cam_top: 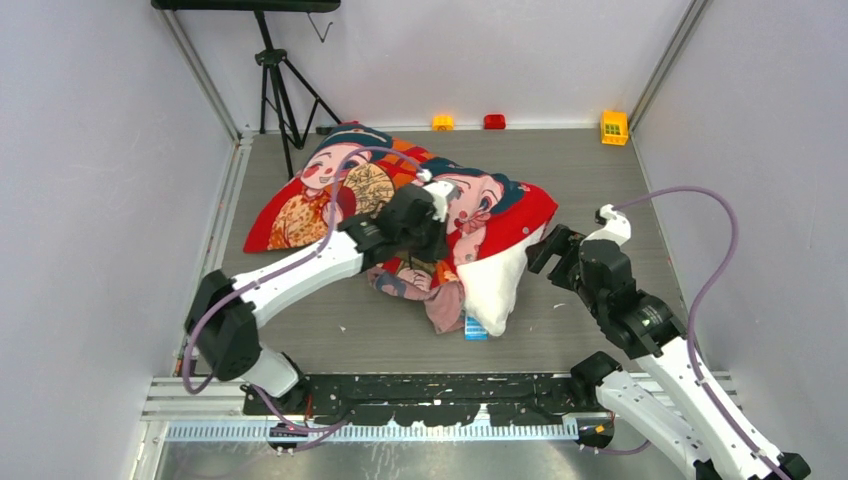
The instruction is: Remove the pillowcase from the pillow
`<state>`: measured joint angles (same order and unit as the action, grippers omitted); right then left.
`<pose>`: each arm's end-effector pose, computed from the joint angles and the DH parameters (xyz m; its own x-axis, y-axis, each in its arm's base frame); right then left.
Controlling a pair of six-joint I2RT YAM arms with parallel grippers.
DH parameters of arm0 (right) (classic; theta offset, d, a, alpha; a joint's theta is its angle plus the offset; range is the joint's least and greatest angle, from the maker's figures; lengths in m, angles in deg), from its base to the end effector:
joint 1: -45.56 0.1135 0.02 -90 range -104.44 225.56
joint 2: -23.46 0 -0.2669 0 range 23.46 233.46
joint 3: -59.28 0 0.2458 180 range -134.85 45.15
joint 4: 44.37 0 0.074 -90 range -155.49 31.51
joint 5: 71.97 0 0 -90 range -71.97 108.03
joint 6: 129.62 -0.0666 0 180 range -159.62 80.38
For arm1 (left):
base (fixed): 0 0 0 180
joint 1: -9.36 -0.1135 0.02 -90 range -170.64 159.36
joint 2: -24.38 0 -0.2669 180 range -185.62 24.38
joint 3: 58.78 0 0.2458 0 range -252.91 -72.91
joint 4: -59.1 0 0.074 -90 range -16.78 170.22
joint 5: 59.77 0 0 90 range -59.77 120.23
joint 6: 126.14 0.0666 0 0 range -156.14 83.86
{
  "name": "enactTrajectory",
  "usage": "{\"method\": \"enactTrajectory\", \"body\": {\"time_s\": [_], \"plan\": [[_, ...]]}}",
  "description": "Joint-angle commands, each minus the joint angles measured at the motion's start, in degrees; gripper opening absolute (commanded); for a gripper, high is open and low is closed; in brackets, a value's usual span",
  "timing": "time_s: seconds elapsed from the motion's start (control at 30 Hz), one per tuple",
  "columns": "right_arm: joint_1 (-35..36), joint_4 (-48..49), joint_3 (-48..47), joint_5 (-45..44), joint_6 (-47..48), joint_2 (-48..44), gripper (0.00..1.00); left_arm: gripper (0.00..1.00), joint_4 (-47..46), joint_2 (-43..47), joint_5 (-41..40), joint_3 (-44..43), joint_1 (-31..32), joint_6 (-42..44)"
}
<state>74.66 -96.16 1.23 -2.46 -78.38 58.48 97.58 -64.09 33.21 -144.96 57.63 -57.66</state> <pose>0.1400 0.0512 0.2972 -0.4452 0.4234 -0.7890 0.1170 0.9011 0.4175 0.2403 -0.2746 0.2787 -0.6874 0.2203 -0.6921 0.5583 0.7698 -0.3094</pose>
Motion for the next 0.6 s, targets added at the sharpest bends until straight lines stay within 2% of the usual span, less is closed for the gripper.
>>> {"method": "enactTrajectory", "body": {"time_s": [0.0,0.13,0.23,0.3,0.4,0.5,0.53,0.57], "plan": [[-0.2,9.6,4.7,12.3,0.1,1.1,0.86,0.0,-3.8,11.4,2.4,7.4,-6.2,-3.6],[-0.1,14.0,7.7,15.3,-0.6,4.2,0.86,0.0,1.1,17.8,0.7,10.2,-11.9,-2.4],[-0.1,17.0,8.6,17.5,-0.7,7.2,0.86,0.0,6.1,22.1,-4.4,11.3,-15.9,-2.4],[-0.1,18.7,8.7,19.3,-0.1,9.3,0.86,0.0,6.6,25.2,-7.8,13.4,-19.1,-4.1],[-0.2,20.6,7.9,23.3,1.6,12.4,0.86,0.0,5.4,29.8,-8.1,17.1,-24.9,-6.4],[-0.1,21.0,6.7,24.2,2.7,15.2,0.86,0.0,4.9,33.1,-9.7,18.8,-26.3,-5.9],[-0.1,21.1,6.5,24.4,2.9,15.8,0.86,0.03,4.6,34.0,-9.6,18.9,-26.2,-5.0],[-0.1,21.4,6.4,24.5,3.0,16.2,0.86,0.16,4.4,35.2,-8.6,18.9,-26.3,-4.0]]}}
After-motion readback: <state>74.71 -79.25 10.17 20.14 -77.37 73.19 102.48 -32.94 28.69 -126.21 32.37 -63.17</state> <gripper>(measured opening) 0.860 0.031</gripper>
